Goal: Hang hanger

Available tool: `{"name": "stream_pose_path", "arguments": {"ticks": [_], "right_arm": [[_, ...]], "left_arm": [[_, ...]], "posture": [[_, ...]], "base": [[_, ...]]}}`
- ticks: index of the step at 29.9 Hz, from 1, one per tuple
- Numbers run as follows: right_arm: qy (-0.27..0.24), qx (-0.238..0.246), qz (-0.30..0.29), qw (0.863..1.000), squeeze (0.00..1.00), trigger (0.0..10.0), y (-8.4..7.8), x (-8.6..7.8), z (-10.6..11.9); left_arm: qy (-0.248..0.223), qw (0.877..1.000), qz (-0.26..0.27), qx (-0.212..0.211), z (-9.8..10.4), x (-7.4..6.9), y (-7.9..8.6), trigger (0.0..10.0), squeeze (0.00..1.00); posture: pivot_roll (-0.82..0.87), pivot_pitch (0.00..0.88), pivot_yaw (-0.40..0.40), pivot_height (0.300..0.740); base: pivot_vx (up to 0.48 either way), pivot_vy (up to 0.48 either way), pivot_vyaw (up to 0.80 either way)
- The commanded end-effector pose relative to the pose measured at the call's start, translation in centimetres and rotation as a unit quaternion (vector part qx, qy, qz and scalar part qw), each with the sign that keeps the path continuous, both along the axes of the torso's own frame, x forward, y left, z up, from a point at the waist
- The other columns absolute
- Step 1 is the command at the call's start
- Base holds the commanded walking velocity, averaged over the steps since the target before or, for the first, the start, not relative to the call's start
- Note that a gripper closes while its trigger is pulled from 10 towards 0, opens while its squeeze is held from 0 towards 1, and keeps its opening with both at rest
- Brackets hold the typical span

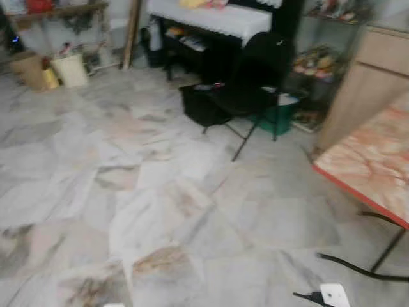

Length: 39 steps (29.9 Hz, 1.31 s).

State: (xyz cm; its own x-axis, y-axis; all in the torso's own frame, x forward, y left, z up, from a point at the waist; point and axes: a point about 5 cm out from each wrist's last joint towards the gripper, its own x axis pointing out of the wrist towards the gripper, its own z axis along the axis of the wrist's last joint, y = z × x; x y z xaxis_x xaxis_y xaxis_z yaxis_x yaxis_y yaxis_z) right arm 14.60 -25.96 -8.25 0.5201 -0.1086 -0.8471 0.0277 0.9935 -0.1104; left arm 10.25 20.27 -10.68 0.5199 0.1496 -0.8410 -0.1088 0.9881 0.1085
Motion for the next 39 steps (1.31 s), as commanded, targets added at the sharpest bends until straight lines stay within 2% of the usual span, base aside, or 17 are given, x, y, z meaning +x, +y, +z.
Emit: {"name": "stream_pose_path", "arguments": {"ticks": [1,12,16,39], "right_arm": [[-0.001,0.002,-0.012,1.0,0.0,10.0,-0.2,-0.3,0.0],[0.0,0.003,-0.012,1.0,0.0,10.0,-0.2,-0.3,0.0],[-0.001,0.003,-0.014,1.0,0.0,10.0,-0.3,-0.3,0.0],[0.003,-0.001,-0.011,1.0,0.0,10.0,-0.7,-0.6,0.0]], "left_arm": [[0.001,1.0,-0.011,0.008,0.0,0.2,0.0,10.0,0.0],[0.002,1.0,-0.012,0.022,0.4,1.2,1.2,10.0,0.0],[0.0,1.0,0.011,0.011,0.4,1.1,1.5,10.0,0.0],[-0.009,1.0,0.001,0.008,0.6,1.8,1.1,10.0,0.0]], "posture": [[-0.09,0.0,0.028,0.74],[-0.1,0.0,0.027,0.74],[-0.1,0.0,0.023,0.74],[-0.1,0.0,0.016,0.74]], "base": [[0.0,-0.356,-0.67],[0.0,-0.215,-0.67],[0.0,-0.181,-0.67],[0.0,0.0,-0.67]]}}
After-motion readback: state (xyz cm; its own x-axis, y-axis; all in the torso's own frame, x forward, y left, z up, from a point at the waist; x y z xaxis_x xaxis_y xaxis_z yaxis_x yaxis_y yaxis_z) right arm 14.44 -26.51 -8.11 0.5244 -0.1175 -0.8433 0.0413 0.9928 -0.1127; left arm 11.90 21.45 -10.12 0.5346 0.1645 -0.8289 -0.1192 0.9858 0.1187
